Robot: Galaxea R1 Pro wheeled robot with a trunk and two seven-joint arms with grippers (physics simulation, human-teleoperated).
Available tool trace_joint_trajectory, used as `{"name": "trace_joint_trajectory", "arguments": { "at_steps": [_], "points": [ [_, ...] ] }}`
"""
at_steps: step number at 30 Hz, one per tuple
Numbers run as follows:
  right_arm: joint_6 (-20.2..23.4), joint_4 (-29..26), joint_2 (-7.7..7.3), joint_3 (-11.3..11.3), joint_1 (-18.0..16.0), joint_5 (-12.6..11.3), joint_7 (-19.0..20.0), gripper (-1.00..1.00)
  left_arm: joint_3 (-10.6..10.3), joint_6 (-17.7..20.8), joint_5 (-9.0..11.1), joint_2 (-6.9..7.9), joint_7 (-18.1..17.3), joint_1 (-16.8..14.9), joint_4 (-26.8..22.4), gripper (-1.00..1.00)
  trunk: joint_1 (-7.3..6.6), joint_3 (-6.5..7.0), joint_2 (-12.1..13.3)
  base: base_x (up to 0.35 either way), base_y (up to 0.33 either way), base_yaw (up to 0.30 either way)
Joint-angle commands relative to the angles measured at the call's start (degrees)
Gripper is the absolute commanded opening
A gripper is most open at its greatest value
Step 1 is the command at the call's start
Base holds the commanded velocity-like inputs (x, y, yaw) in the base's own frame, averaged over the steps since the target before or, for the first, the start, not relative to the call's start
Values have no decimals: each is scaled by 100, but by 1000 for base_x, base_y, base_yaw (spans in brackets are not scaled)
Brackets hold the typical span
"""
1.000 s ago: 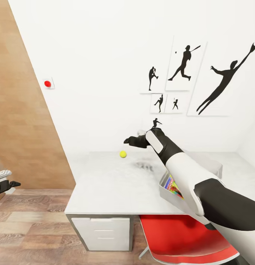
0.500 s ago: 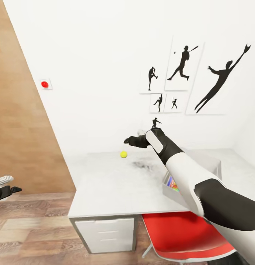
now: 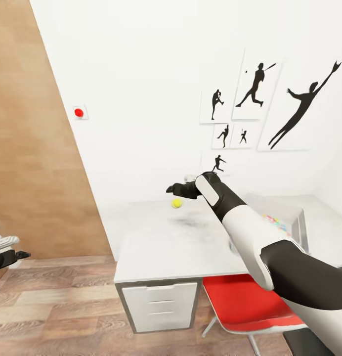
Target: Put all the toys in the child's room - the three board games (two on the bed and one on the table), the two jigsaw puzzles on the table, and the tennis ball on the table - inside the toy box on the table in the child's room.
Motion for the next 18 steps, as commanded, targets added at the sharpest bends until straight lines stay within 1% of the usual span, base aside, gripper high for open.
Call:
{"name": "trace_joint_trajectory", "arguments": {
  "at_steps": [1, 6, 9, 11, 12, 14, 15, 16, 17, 18],
  "points": [
    [9, -2, 0, 24, -6, -61, -59, 100, -25, 32, 37, 4, -8, -3, -6, 100, 2, -14, -14, -157, 262, -1],
    [4, 6, 0, 27, 12, -61, -66, 100, -24, 10, 8, -61, 0, 1, -6, 100, 2, -14, -14, -84, 219, 0],
    [-13, 13, 0, 32, 15, -61, -106, 100, -27, -46, -13, -135, 15, 5, -6, 100, 2, -14, -14, -21, 74, 0],
    [-92, 17, 0, 40, 16, -64, -204, 100, -29, -78, -21, -205, 29, 8, -6, 100, 2, -14, -14, -9, 30, 0],
    [-169, 19, 0, 43, 17, -66, -322, 100, -30, -92, -27, -275, 37, 19, -6, 100, 2, -14, -14, -5, 17, 0],
    [-240, 23, 0, 48, 17, -67, -468, 100, -30, -99, -33, -354, 43, 31, -6, 100, 2, -15, -14, -4, 12, 0],
    [-300, 26, 0, 53, 17, -65, -640, 100, -35, -106, -39, -448, 49, 63, -6, 100, 2, -16, -14, -2, 7, 0],
    [-326, 27, 0, 56, 17, -66, -720, 100, -38, -110, -42, -495, 53, 85, -6, 100, 2, -18, -14, -2, 6, 0],
    [-371, 27, 0, 59, 17, -66, -847, 100, -42, -124, -52, -583, 73, 132, -6, 100, 2, -20, -14, -1, 4, 0],
    [-387, 28, 0, 61, 17, -65, -893, 100, -43, -132, -60, -623, 92, 156, -6, 100, 2, -22, -14, -1, 3, 0]
  ]
}}
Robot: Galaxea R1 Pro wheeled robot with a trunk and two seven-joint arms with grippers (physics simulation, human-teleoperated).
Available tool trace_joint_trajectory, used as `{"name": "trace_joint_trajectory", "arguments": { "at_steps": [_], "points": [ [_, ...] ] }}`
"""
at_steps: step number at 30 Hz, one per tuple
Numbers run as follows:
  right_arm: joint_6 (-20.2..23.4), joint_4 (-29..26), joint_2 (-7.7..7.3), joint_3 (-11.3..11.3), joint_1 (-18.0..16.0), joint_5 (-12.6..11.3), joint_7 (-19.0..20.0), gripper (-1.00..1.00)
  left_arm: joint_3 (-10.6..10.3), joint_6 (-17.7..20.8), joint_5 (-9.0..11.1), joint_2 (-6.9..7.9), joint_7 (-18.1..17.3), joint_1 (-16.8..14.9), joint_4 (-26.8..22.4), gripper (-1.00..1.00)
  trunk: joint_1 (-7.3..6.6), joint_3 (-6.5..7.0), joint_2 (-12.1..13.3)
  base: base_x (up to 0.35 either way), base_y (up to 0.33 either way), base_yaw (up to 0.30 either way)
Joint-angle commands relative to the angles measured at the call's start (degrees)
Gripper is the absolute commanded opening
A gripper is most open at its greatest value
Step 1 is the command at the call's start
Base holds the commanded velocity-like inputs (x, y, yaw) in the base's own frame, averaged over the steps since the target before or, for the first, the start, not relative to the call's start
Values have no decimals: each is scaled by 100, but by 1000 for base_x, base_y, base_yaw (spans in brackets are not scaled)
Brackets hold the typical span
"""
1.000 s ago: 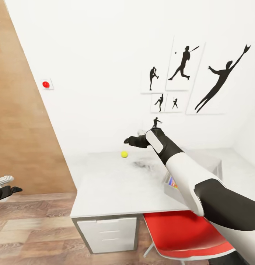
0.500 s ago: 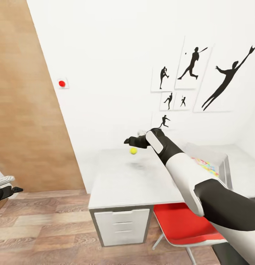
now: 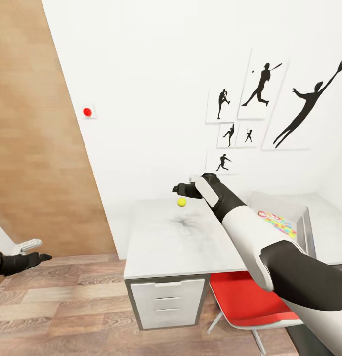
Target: Put all the toys in the child's room - the three board games (two on the bed and one on the table), the two jigsaw puzzles on the table, and the tennis ball on the table - inside the toy box on the table in the child's room.
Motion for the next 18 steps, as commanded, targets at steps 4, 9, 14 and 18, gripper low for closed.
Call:
{"name": "trace_joint_trajectory", "arguments": {
  "at_steps": [4, 9, 14, 18],
  "points": [
    [-61, -3, 0, 27, -7, -56, -202, 100, -28, -3, -12, -205, 237, 94, -6, 100, 3, -22, -14, 0, 1, 0],
    [-157, -1, 0, 35, -7, -43, -276, 100, -29, -17, -38, -557, 738, 224, -3, 100, 3, -33, -14, 0, 0, 0],
    [-176, 9, 0, 44, -7, -39, -384, 100, -30, -24, -49, -775, 985, 331, -5, 100, 3, -36, -14, 0, 0, 0],
    [-186, 14, 0, 48, -7, -38, -410, 100, -30, -29, -51, -825, 1042, 355, -6, 100, 3, -37, -14, 0, 0, 0]
  ]
}}
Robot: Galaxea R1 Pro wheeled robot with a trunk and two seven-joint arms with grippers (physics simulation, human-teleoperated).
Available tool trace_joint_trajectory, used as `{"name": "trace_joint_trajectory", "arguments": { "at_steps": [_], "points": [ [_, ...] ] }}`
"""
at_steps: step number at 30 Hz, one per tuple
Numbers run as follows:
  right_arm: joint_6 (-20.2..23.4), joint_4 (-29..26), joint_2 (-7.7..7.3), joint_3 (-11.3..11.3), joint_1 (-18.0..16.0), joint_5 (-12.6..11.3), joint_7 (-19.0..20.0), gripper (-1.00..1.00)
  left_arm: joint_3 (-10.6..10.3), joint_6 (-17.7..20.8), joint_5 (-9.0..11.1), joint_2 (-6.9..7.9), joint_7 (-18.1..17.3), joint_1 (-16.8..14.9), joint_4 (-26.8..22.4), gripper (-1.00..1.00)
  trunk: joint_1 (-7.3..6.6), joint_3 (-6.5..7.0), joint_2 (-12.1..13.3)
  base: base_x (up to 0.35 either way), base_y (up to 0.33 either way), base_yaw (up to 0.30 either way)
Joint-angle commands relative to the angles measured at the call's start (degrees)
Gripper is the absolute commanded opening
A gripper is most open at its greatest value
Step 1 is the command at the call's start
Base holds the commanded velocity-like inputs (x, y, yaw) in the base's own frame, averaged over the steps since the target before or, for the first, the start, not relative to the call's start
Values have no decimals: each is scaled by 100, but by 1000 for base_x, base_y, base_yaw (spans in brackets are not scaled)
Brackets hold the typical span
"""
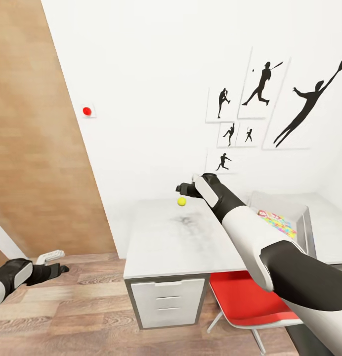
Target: Put all the toys in the child's room - the three board games (two on the bed and one on the table), the two jigsaw puzzles on the table, and the tennis ball on the table - inside the toy box on the table in the child's room.
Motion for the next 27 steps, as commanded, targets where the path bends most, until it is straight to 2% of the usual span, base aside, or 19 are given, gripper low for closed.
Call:
{"name": "trace_joint_trajectory", "arguments": {
  "at_steps": [1, 27],
  "points": [
    [3, -3, 0, 19, -7, -55, -58, 100, -21, 25, 22, -1, -2, -1, -7, 100, 4, -13, -13, 0, 0, 0],
    [-32, 34, 0, 20, 130, -3, -67, 100, 36, -4, 109, 33, -100, 5, -25, 100, 4, -13, -13, 0, 0, 0]
  ]
}}
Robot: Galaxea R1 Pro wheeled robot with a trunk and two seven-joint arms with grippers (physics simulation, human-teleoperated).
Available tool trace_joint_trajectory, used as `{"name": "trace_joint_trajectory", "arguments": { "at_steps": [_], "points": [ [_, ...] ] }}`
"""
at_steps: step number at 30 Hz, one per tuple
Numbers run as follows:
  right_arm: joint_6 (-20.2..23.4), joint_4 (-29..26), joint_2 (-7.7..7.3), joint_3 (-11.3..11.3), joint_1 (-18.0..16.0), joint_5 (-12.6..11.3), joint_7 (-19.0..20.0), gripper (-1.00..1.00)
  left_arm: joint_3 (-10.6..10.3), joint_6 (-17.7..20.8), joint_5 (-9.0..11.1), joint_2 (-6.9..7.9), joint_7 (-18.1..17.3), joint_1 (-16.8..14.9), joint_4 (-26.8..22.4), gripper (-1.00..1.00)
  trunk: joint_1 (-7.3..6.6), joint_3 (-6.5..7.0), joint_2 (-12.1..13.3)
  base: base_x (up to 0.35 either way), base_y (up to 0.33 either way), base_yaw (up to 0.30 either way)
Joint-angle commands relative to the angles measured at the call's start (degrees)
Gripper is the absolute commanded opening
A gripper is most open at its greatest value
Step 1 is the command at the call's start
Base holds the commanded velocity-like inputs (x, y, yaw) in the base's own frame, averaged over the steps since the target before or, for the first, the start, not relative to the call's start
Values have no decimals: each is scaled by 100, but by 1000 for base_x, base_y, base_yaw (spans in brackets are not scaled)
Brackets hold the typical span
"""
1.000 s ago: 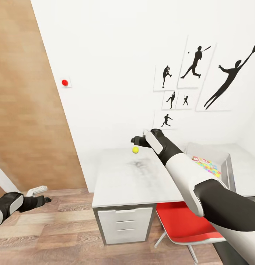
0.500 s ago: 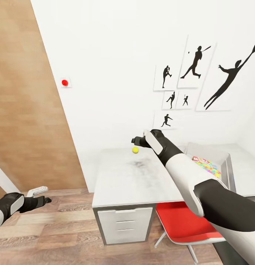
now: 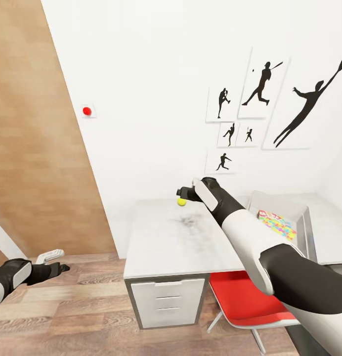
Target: Put all the toys in the child's room - the three board games (two on the bed and one on the table), the two jigsaw puzzles on the table, and the tennis ball on the table - inside the toy box on the table in the child's room.
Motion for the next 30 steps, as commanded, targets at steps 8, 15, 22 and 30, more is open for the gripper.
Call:
{"name": "trace_joint_trajectory", "arguments": {
  "at_steps": [8, 15, 22, 30],
  "points": [
    [12, -4, 0, 19, 2, -34, -47, 100, -23, 36, 18, 49, -759, -5, -3, 100, 4, -13, -13, 0, 0, 0],
    [12, -4, 0, 19, 6, -34, -47, 100, -20, 35, 62, 382, -1458, -5, 2, 100, 4, -13, -13, 0, 0, 0],
    [10, -4, 0, 19, 6, -33, -47, 100, -22, 43, 639, 1038, -3091, -5, 19, 100, 4, -13, -13, 0, 0, 0],
    [-9, -4, 0, 13, 27, -34, -45, 100, -25, 36, 937, 1525, -4783, -2, 154, 100, 4, -13, -13, 0, 0, 0]
  ]
}}
